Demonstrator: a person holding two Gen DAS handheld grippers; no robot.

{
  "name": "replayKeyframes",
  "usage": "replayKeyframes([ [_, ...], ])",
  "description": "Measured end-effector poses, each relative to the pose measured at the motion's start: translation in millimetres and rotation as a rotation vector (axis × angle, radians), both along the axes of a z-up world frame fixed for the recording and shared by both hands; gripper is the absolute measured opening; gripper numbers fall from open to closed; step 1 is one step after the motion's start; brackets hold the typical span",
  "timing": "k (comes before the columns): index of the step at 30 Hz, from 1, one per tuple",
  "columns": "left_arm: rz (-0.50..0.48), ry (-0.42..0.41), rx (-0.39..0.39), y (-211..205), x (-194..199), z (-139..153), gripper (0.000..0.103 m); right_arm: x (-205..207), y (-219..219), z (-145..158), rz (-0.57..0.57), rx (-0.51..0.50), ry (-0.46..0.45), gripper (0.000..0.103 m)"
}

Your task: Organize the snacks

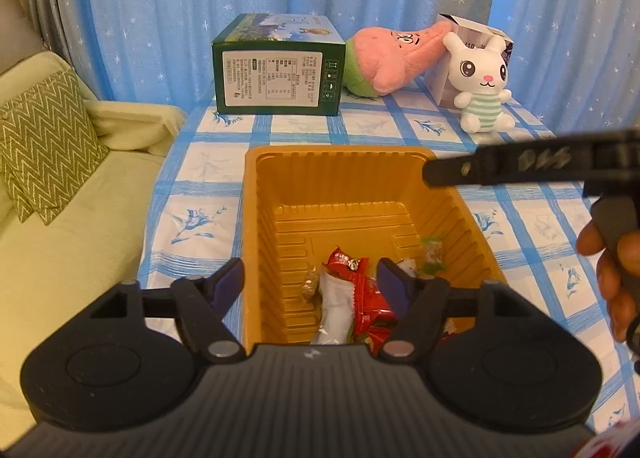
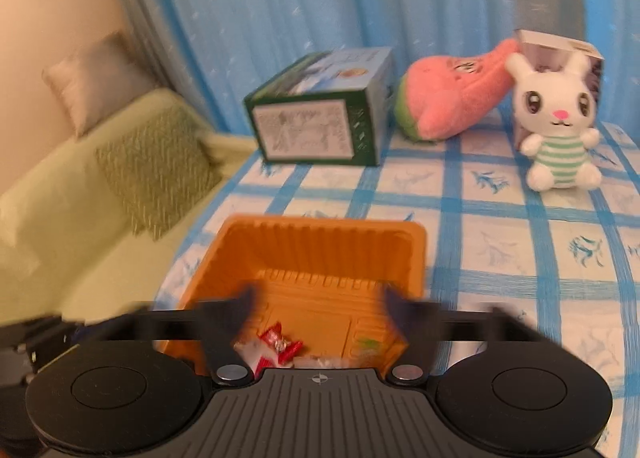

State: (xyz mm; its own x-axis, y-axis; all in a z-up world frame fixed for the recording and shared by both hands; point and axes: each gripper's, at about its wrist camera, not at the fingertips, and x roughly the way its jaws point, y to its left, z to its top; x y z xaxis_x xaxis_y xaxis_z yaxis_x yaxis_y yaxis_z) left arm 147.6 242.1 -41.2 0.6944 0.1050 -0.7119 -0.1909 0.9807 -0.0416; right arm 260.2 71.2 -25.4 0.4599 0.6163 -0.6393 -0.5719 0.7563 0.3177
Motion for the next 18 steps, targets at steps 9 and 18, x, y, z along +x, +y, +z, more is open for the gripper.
replayKeyframes([
  [9, 0.002, -0.011, 0.016, -10, -14, 5, 0.095, -12, -30, -5, -0.054, -0.024, 0.050, 0.080],
  [18, 0.049, -0.043, 0.026, -25, -46, 23, 0.103, -52, -63, 6, -0.080, -0.037, 0.064, 0.080],
])
